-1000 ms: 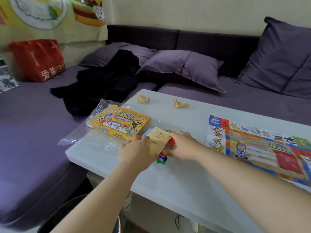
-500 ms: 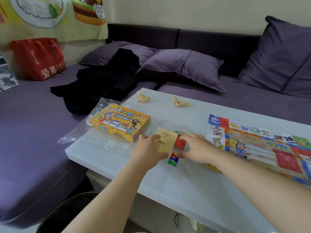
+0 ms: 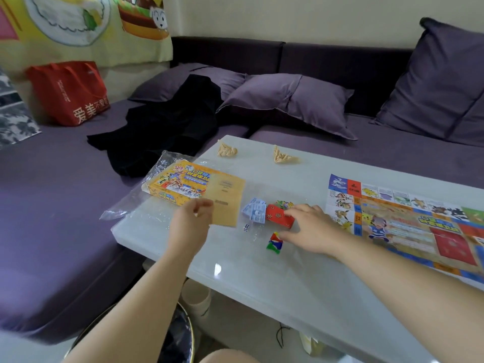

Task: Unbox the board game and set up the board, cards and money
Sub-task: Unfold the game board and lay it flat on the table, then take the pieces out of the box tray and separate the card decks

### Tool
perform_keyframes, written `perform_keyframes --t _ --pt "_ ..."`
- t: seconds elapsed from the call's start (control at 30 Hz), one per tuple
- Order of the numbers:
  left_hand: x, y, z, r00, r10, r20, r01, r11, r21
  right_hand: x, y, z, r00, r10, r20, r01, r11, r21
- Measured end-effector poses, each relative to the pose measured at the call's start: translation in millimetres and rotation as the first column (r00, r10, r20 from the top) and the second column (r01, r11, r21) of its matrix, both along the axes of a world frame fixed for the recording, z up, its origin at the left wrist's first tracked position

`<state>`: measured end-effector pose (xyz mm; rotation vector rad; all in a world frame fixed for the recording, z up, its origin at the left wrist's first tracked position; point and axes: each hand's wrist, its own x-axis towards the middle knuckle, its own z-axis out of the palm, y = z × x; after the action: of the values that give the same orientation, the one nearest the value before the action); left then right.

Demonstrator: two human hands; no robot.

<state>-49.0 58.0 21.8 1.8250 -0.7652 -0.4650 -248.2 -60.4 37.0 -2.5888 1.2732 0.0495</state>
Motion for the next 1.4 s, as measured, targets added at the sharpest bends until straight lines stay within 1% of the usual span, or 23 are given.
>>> perform_keyframes --t 0.13,0.27,0.33,0.4,0.5,0.57,0.63,0.7,0.73,0.8,0.87,0.9,0.97,1.1,1.2,1.3,1.4 --pt "14 18 -10 0.981 0.101 -0.164 -0.090 0.993 0.070 4 7 0 1.000 0.018 0.023 -0.017 0.999 -0.043" --pt "14 29 -19 0.920 0.153 -0.360 -0.118 0.986 0.119 11 20 -1 0.995 0.100 0.004 -0.100 0.995 -0.029" --pt "10 33 -20 0.898 0.168 -0.406 -0.138 0.985 0.103 11 26 0 0.991 0.136 -0.017 -0.136 0.991 -0.008" --pt "6 34 -20 0.889 0.192 -0.416 -0.170 0.981 0.090 9 30 1 0.987 0.156 -0.043 -0.155 0.988 0.015" --pt "4 34 -18 0.913 0.231 -0.336 -0.209 0.973 0.100 8 33 3 0.984 0.162 -0.073 -0.160 0.986 0.038" --pt "5 31 -15 0.934 0.237 -0.267 -0.205 0.968 0.141 8 33 5 0.984 0.162 -0.077 -0.158 0.986 0.051" --pt "6 27 -12 0.949 0.214 -0.233 -0.172 0.967 0.189 8 33 7 0.983 0.164 -0.078 -0.160 0.986 0.055" --pt "8 23 -11 0.970 0.141 -0.197 -0.090 0.965 0.247 8 33 9 0.982 0.169 -0.083 -0.166 0.985 0.052" --pt "7 23 -9 0.984 0.087 -0.153 -0.039 0.956 0.291 8 33 9 0.982 0.171 -0.084 -0.167 0.984 0.053" --pt "9 22 -8 0.999 -0.039 0.022 0.027 0.916 0.401 8 32 10 0.981 0.174 -0.086 -0.169 0.984 0.056" --pt "11 25 -5 0.970 -0.127 0.209 0.012 0.877 0.480 7 32 10 0.981 0.179 -0.080 -0.174 0.983 0.062" --pt "12 25 -4 0.946 -0.146 0.289 -0.015 0.871 0.491 6 32 10 0.981 0.182 -0.069 -0.177 0.982 0.072" --pt "12 26 1 0.902 -0.161 0.400 -0.055 0.877 0.478 5 31 7 0.981 0.188 -0.037 -0.184 0.978 0.097" --pt "5 22 4 0.841 -0.171 0.513 -0.041 0.926 0.376 1 25 3 0.978 0.209 0.004 -0.208 0.972 0.108" --pt "-9 13 4 0.788 -0.238 0.568 0.062 0.948 0.312 -2 19 3 0.972 0.233 0.021 -0.233 0.966 0.112" --pt "-23 -1 0 0.736 -0.326 0.593 0.148 0.933 0.329 -4 12 8 0.964 0.266 0.014 -0.266 0.957 0.114" --pt "-27 -20 -3 0.694 -0.378 0.612 0.182 0.915 0.359 1 1 20 0.967 0.240 0.089 -0.248 0.964 0.096"
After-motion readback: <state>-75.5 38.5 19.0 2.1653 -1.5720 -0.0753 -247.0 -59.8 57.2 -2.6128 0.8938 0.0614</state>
